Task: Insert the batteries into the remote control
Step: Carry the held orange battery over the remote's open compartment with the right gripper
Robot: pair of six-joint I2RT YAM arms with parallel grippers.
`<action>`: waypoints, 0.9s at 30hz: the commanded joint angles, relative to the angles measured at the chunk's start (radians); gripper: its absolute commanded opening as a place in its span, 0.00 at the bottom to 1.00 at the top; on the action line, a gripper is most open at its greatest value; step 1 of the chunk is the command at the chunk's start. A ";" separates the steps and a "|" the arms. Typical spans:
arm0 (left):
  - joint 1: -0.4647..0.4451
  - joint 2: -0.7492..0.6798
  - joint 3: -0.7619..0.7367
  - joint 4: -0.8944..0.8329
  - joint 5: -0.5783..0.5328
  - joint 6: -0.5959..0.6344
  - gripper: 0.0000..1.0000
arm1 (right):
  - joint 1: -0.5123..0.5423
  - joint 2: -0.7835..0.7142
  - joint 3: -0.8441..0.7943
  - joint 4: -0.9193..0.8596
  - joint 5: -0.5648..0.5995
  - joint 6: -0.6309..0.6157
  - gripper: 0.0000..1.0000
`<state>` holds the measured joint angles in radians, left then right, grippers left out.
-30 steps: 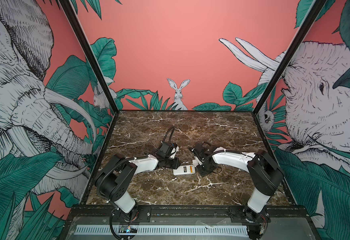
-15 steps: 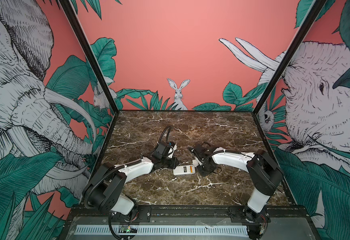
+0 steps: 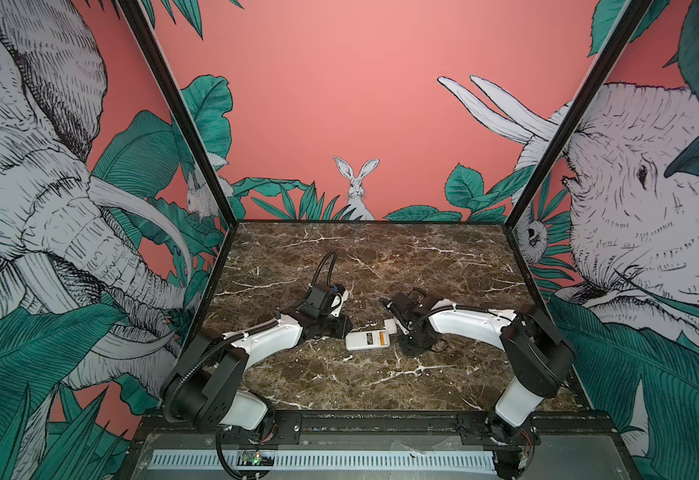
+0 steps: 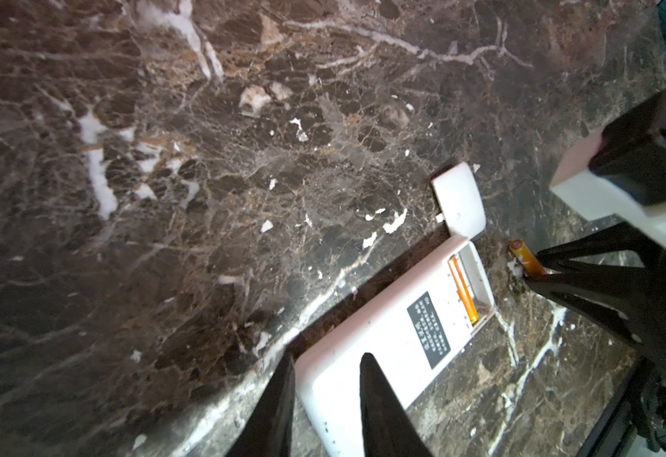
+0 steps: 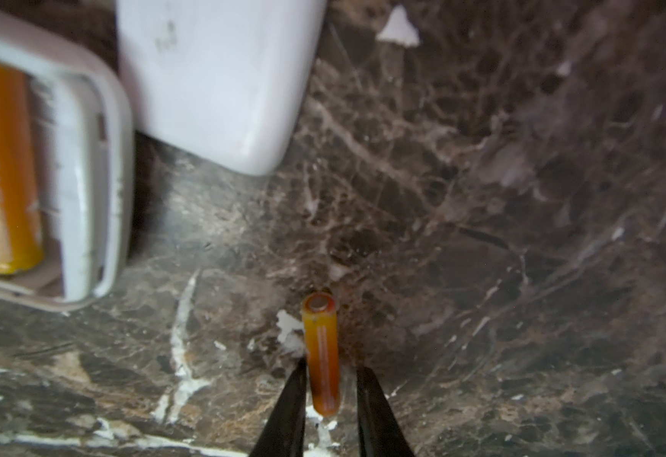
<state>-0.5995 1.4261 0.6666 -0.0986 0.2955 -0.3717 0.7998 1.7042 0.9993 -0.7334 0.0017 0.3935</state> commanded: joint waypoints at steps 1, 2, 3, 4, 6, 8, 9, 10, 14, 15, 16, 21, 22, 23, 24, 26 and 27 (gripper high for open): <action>0.003 -0.016 -0.015 0.009 0.011 0.011 0.30 | 0.006 -0.012 -0.012 -0.020 -0.001 0.015 0.22; 0.004 -0.016 -0.016 0.010 0.013 0.010 0.30 | 0.006 -0.009 -0.011 -0.019 0.002 0.015 0.21; 0.003 -0.018 -0.017 0.011 0.013 0.008 0.30 | 0.006 -0.007 -0.010 -0.017 0.006 0.013 0.20; 0.003 -0.018 -0.018 0.010 0.013 0.008 0.30 | 0.006 -0.006 -0.010 -0.013 0.007 0.013 0.20; 0.003 -0.020 -0.019 0.010 0.013 0.008 0.30 | 0.006 -0.003 -0.010 -0.009 0.006 0.013 0.19; 0.003 -0.022 -0.021 0.010 0.014 0.007 0.30 | 0.006 0.000 -0.008 -0.009 0.008 0.012 0.16; 0.003 -0.023 -0.022 0.010 0.013 0.005 0.30 | 0.006 -0.001 -0.012 -0.008 0.007 0.013 0.14; 0.003 -0.023 -0.022 0.011 0.013 0.005 0.30 | 0.006 -0.003 -0.013 -0.009 0.007 0.015 0.13; 0.003 -0.019 -0.027 0.024 0.017 -0.003 0.30 | 0.006 -0.023 -0.028 -0.002 0.008 0.017 0.07; 0.002 -0.018 -0.028 0.029 0.019 -0.007 0.30 | 0.006 -0.029 -0.030 0.001 0.007 0.013 0.06; 0.003 -0.018 -0.029 0.033 0.022 -0.010 0.30 | 0.006 -0.035 -0.028 0.002 0.006 0.008 0.05; 0.004 -0.016 -0.042 0.053 0.028 -0.013 0.30 | 0.009 -0.089 -0.005 0.005 -0.024 -0.017 0.00; 0.004 -0.013 -0.045 0.055 0.025 -0.012 0.30 | 0.009 -0.095 0.005 0.001 -0.029 -0.020 0.00; 0.003 -0.009 -0.047 0.060 0.026 -0.012 0.30 | 0.009 -0.095 0.020 -0.007 -0.039 -0.020 0.00; 0.003 -0.004 -0.051 0.064 0.025 -0.013 0.30 | 0.010 -0.096 0.039 -0.014 -0.051 -0.017 0.00; 0.003 0.002 -0.054 0.075 0.027 -0.016 0.30 | 0.012 -0.096 0.072 -0.023 -0.078 -0.009 0.00; 0.004 0.003 -0.054 0.079 0.029 -0.019 0.30 | 0.015 -0.091 0.096 -0.029 -0.091 -0.003 0.00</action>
<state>-0.5995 1.4277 0.6292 -0.0486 0.3157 -0.3813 0.8055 1.6287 1.0397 -0.7383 -0.0463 0.3885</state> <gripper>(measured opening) 0.305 0.082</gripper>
